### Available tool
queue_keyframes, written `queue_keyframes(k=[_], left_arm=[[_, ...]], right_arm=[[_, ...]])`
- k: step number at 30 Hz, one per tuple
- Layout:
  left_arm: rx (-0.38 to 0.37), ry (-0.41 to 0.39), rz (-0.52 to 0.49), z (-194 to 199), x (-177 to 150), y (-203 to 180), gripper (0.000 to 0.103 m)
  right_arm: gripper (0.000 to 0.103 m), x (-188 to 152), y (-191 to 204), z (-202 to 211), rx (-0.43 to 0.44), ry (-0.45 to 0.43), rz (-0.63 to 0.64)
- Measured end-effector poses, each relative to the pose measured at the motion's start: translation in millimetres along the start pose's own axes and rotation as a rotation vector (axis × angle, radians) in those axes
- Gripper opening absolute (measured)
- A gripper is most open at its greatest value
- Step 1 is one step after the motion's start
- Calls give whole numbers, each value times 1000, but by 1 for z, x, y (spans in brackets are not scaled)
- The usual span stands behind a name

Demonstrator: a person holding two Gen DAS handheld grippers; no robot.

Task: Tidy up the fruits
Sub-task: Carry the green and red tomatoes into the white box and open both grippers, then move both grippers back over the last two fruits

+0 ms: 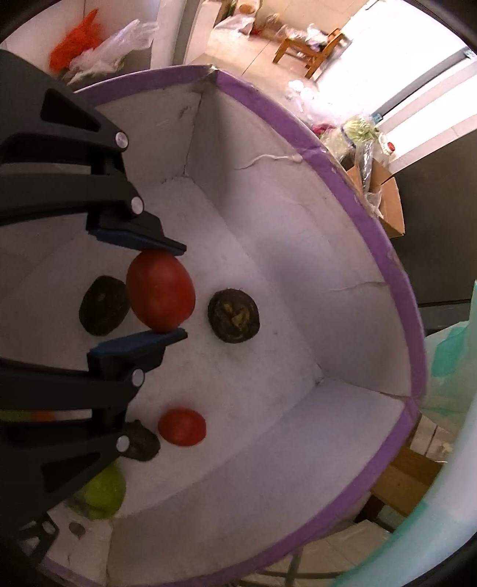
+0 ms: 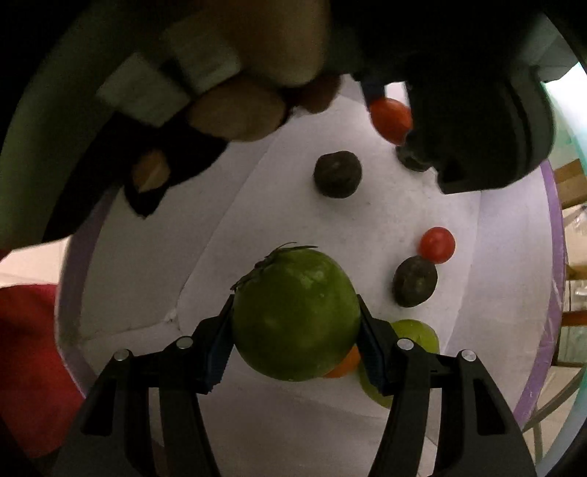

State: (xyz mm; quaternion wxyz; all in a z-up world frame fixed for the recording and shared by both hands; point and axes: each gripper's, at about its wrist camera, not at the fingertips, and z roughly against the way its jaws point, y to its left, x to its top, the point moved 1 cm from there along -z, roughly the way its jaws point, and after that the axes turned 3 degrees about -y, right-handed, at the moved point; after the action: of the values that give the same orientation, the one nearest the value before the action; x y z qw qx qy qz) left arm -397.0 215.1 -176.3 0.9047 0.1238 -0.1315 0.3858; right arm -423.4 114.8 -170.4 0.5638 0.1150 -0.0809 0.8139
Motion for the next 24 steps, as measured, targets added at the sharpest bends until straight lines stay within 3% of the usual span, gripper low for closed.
queue_keyframes(k=[4,6,7,8,11,15,19,21,24], left_arm=[[9,28,-11,-5,-1,-4,42],[15,24,-8,-5,-2,-4,50],[13,21,-6,-5,-1,-3,61],[12,14,-1,-3,-1,-3,69],[-11,11,0,1,0,0,79],[-7,-10,33,7,3,5,81],[22,-168,120,42,4,19,81],[79,-315,180,72,7,31,82],[155,-542,237,128,7,32,100]], right_arm=[[60,-6,2,1,-5,6,-6],[60,-5,4,3,-16,1,-9],[61,2,6,1,-21,-6,-14],[65,3,5,5,-23,-21,-24],[74,1,2,18,-38,-72,-41],[79,-5,6,51,-73,-215,-40],[84,-10,-7,104,-129,-413,-78],[85,-20,-30,137,-185,-519,-128],[87,-37,-61,185,-293,-684,-263]])
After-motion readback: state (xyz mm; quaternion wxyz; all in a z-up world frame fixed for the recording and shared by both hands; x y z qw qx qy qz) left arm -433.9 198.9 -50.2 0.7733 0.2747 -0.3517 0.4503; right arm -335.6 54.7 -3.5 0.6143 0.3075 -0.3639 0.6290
